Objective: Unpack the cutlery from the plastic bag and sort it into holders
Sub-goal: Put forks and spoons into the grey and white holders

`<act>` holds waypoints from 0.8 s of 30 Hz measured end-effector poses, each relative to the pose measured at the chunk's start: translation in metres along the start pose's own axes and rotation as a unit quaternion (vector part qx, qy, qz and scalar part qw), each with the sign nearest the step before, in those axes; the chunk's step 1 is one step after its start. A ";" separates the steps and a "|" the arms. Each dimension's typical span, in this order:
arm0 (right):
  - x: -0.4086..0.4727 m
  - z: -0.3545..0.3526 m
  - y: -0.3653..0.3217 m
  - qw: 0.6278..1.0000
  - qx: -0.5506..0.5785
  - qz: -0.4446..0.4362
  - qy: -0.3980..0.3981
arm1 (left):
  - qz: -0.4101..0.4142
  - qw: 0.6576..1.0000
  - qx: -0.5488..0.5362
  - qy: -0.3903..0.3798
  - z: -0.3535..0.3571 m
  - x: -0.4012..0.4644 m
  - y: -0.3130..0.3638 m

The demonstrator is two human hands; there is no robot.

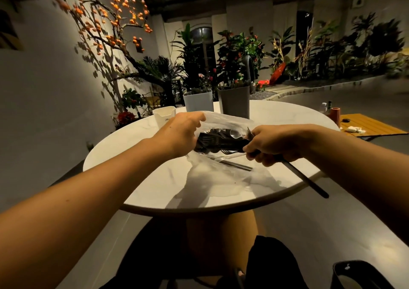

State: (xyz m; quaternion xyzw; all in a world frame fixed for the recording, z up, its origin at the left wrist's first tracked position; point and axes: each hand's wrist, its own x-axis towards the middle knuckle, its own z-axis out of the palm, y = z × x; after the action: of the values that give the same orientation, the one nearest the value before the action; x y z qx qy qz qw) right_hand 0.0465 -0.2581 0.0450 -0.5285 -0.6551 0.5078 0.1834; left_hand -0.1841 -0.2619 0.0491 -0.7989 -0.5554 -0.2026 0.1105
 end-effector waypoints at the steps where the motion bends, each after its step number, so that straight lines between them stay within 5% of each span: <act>1: -0.003 -0.003 0.000 1.000 -0.002 -0.001 -0.007 | -0.031 0.999 -0.020 -0.007 -0.002 0.001 0.000; 5: -0.015 -0.013 -0.004 1.000 -0.002 -0.009 -0.029 | -0.093 0.991 -0.093 0.003 -0.010 0.002 -0.001; 12: -0.041 -0.032 -0.016 0.996 -0.016 -0.041 -0.078 | -0.057 0.986 -0.117 -0.103 -0.025 -0.010 0.001; 16: -0.060 -0.050 -0.020 0.993 -0.005 -0.061 -0.101 | -0.090 0.975 -0.195 -0.051 -0.042 -0.013 0.006; 20: -0.074 -0.056 -0.033 0.988 0.030 -0.103 -0.108 | -0.178 0.893 -0.405 0.084 -0.065 -0.007 0.009; 24: -0.075 -0.050 -0.048 0.980 0.069 -0.150 -0.107 | -0.283 0.825 -0.469 0.141 -0.071 0.000 0.003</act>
State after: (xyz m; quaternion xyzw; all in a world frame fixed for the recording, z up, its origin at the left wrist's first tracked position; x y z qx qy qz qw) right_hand 0.0892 -0.2964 0.1291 -0.3528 -0.7065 0.5718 0.2225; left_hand -0.1951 -0.2911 0.1127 -0.5256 -0.5735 -0.5709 -0.2625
